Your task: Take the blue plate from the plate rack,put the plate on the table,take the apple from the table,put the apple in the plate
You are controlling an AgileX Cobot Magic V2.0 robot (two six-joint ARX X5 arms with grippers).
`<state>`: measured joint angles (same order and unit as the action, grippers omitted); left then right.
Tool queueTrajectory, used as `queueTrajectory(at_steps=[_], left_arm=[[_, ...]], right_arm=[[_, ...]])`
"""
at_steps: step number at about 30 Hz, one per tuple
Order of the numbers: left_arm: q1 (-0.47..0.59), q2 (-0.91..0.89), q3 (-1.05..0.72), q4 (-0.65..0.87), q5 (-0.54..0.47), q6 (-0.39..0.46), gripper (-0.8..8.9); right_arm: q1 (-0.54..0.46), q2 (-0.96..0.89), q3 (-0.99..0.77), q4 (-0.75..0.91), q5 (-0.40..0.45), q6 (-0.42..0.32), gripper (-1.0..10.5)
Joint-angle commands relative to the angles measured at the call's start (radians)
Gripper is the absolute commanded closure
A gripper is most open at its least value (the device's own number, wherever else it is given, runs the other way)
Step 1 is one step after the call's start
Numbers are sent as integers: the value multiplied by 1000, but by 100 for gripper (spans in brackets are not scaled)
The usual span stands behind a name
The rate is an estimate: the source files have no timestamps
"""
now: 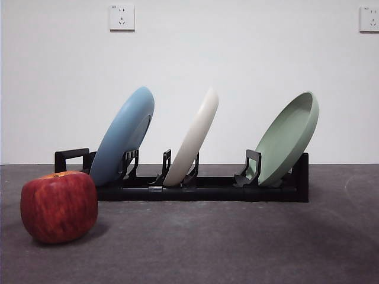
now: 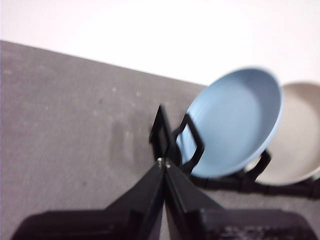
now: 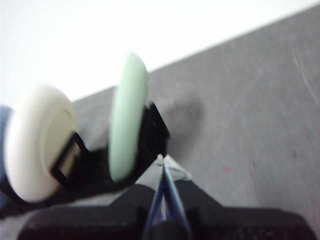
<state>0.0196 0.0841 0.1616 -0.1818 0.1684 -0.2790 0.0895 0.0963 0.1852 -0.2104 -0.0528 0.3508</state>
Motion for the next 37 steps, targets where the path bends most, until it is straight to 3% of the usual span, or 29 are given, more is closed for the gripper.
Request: queueTrajectory(at_steps=[1, 4, 8, 17, 20, 23, 26, 28, 32, 37], left_arm=[[2, 72, 68, -6, 7, -25, 820], [2, 168, 146, -8, 24, -24, 820], [2, 332, 277, -21, 88, -5, 820], [2, 653, 573, -155, 318, 99, 818], [-1, 732, 647, -214, 369, 136, 813], [-13, 792, 690, -244, 373, 130, 793], [-32, 830, 708, -245, 370, 97, 590], [-51, 853, 712, -235, 357, 89, 528], [-109, 931, 726, -169, 354, 87, 530], [-198, 1170, 941, -220, 282, 112, 530]], right_arm=[[-3, 64, 93, -19, -1, 14, 957], [-3, 148, 193, -61, -1, 2, 957], [-3, 282, 333, -117, -15, -67, 957], [-3, 583, 602, -271, -216, -194, 946], [-2, 673, 663, -308, -237, -205, 944], [-2, 739, 702, -323, -238, -211, 882], [-2, 775, 716, -322, -294, -211, 679], [-2, 789, 720, -322, -328, -211, 633], [-2, 795, 720, -321, -338, -211, 631], [-2, 795, 721, -322, -338, -211, 631]])
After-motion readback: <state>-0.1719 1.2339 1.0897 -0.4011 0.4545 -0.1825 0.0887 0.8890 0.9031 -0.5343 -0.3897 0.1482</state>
